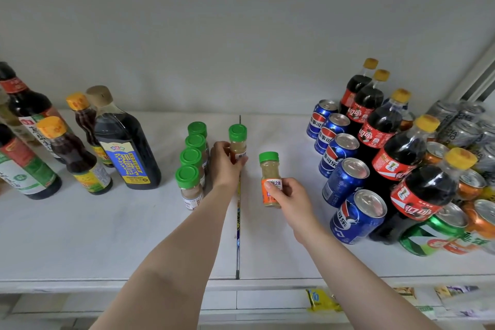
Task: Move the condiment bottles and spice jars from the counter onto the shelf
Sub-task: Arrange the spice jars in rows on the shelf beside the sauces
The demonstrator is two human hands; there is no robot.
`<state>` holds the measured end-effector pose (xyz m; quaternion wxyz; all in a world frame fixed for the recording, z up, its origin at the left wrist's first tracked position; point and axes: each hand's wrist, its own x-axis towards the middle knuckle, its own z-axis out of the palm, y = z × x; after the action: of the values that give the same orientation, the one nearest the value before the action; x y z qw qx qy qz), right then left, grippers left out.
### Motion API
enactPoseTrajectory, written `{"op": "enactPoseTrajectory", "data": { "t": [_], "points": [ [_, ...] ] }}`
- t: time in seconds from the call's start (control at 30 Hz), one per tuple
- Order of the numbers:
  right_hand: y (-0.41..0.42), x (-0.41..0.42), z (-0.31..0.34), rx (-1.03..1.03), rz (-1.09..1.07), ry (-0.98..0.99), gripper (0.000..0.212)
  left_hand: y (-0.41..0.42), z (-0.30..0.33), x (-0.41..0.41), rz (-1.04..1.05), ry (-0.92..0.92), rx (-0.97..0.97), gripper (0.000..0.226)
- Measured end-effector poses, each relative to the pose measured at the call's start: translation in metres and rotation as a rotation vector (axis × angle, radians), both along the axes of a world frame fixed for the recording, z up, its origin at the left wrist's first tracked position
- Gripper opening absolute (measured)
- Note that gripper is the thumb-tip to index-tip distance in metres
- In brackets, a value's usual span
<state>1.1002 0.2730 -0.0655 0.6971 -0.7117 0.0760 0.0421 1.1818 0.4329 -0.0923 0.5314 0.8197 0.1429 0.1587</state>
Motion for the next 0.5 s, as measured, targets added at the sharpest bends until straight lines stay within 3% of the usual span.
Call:
{"op": "enactPoseTrajectory", "data": {
  "t": [0.17, 0.5],
  "points": [
    [0.0007, 0.0012, -0.0005, -0.015, 0.003, 0.001, 0.024, 0.0052, -0.0035, -0.0001, -0.03, -0.041, -0.076, 0.035],
    [0.0054, 0.0046, -0.0031, -0.024, 0.015, -0.003, 0.022, 0.0104, -0.0081, 0.0018, -0.064, -0.053, -0.016, 0.046]
  ]
}}
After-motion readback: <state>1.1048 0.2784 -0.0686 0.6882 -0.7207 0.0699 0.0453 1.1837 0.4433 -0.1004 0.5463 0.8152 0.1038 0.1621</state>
